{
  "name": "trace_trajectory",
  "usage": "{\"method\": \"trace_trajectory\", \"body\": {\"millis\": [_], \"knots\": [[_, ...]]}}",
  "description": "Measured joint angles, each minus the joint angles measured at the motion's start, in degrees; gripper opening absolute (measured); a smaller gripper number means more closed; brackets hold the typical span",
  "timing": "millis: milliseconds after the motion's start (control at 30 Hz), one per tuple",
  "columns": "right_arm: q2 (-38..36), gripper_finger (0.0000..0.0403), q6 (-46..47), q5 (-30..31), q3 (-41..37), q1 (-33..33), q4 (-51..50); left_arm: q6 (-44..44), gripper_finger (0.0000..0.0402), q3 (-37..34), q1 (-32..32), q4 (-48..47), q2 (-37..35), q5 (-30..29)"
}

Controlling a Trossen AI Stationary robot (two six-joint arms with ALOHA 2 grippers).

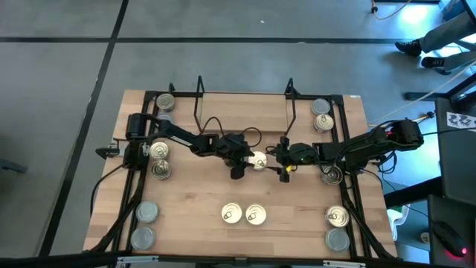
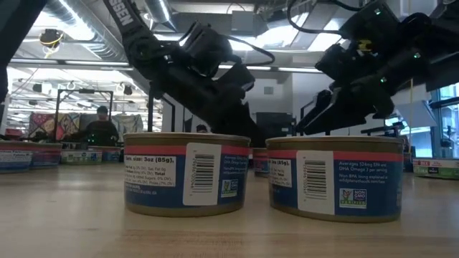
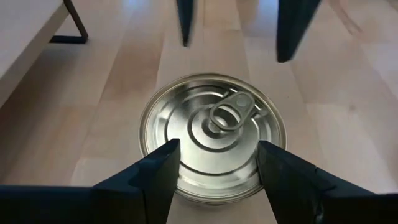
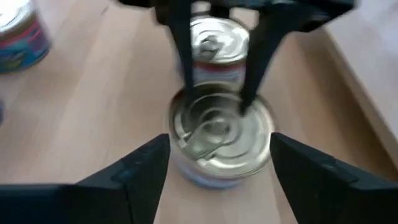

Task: Stack canned seafood by type on shelf
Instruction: Put the blue and pink tuna can on the shelf

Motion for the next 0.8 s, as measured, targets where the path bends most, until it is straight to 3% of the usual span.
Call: {"method": "trace_trajectory", "body": {"millis": [133, 300, 533, 800], "knots": [[0.27, 0.0271, -5.63, -2.2, 0.07, 0.02, 0.82, -3.04, 0.0214, 0.09, 1.18, 3.37, 2.01, 4.76], [0.27, 0.0271, -14.2, -2.3, 0.07, 0.69, 0.35, -5.93, 0.0214, 0.05, 2.5, 5.26, 2.86, 6.35], [0.27, 0.0271, -23.29, 5.43, 0.07, 4.44, -0.16, -8.96, 0.0214, -0.09, 4.39, 5.33, 2.9, 7.97], [0.27, 0.0271, -27.42, 9.92, 0.07, 4.92, -4.07, -7.91, 0.0214, -0.24, 4.39, 6.18, 2.97, 7.89]]}}
